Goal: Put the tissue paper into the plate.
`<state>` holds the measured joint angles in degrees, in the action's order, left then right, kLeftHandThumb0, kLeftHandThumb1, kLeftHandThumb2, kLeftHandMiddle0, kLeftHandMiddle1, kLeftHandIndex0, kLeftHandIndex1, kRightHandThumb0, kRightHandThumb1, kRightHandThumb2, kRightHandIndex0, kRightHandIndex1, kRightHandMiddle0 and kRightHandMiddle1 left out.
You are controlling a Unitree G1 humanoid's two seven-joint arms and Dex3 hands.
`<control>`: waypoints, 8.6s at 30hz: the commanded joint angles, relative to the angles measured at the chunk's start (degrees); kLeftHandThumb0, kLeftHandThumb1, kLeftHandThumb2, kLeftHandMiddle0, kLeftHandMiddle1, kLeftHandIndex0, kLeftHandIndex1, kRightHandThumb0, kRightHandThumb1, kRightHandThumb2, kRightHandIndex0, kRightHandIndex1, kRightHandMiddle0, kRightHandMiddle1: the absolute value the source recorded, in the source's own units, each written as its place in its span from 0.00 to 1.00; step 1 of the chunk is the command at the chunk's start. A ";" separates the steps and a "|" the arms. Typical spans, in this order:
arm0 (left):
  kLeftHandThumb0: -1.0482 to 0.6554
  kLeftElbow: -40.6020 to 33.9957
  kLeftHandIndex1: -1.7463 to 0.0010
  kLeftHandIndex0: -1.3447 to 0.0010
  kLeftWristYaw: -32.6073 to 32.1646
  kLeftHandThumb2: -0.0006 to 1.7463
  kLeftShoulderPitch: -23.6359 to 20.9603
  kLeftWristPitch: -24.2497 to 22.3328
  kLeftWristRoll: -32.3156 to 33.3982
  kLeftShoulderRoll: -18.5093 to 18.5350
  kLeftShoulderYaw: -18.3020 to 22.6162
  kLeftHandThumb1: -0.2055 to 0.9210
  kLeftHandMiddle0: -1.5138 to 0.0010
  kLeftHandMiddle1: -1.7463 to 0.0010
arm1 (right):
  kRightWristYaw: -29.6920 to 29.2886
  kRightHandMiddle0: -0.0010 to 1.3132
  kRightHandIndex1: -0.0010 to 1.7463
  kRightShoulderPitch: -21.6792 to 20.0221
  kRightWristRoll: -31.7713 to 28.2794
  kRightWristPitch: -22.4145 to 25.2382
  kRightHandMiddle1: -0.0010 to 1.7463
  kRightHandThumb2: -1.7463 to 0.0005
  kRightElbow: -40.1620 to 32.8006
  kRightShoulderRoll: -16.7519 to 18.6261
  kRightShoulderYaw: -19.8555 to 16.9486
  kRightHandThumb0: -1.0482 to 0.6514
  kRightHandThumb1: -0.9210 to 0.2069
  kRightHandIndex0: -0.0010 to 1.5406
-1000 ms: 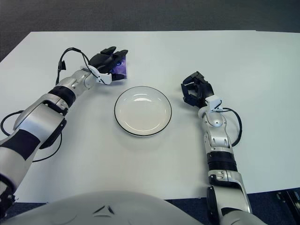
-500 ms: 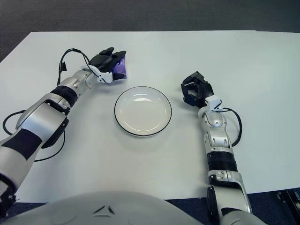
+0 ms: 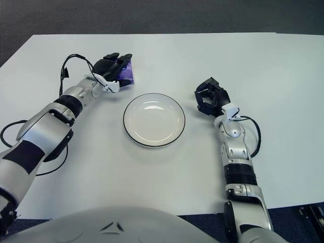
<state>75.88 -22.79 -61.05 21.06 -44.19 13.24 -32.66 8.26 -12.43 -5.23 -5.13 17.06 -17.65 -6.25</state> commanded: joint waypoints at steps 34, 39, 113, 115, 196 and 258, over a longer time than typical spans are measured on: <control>0.83 -0.92 0.00 0.88 0.95 0.49 2.51 18.74 9.93 4.44 9.36 0.78 0.77 0.00 | 8.00 0.28 1.00 5.46 0.41 3.86 1.00 0.49 6.70 0.40 3.48 0.39 0.25 0.52; 0.84 -2.63 0.00 0.82 -4.81 0.50 1.45 23.73 8.50 5.25 8.91 0.77 0.77 0.00 | 8.16 0.29 1.00 5.45 0.34 4.06 1.00 0.49 6.56 0.29 3.52 0.39 0.25 0.52; 0.76 -29.57 0.07 0.63 7.08 0.52 11.69 55.70 15.91 1.70 0.20 0.70 0.73 0.01 | 9.56 0.27 1.00 4.92 0.52 4.83 1.00 0.51 5.73 -1.46 5.11 0.39 0.23 0.51; 0.69 -29.10 0.13 0.62 9.13 0.54 11.63 56.32 16.71 1.54 0.45 0.67 0.72 0.01 | 9.61 0.27 1.00 4.76 0.55 4.75 1.00 0.51 6.02 -1.48 5.10 0.39 0.22 0.51; 0.00 -73.35 0.94 0.66 26.17 0.59 36.03 23.74 21.64 7.62 25.54 1.00 0.68 0.99 | 10.90 0.29 1.00 1.17 1.22 -4.13 1.00 0.48 16.44 -2.91 7.29 0.38 0.26 0.54; 0.41 -45.23 0.00 0.83 19.19 0.30 45.36 8.04 56.72 -12.40 43.37 0.98 0.46 0.00 | -8.70 0.26 1.00 3.38 -2.34 -15.54 1.00 0.54 11.74 10.39 -0.01 0.39 0.19 0.51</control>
<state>26.88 -2.61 -21.78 28.35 13.23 5.74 11.02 1.14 -17.16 -5.57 -20.68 26.67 -16.90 -7.05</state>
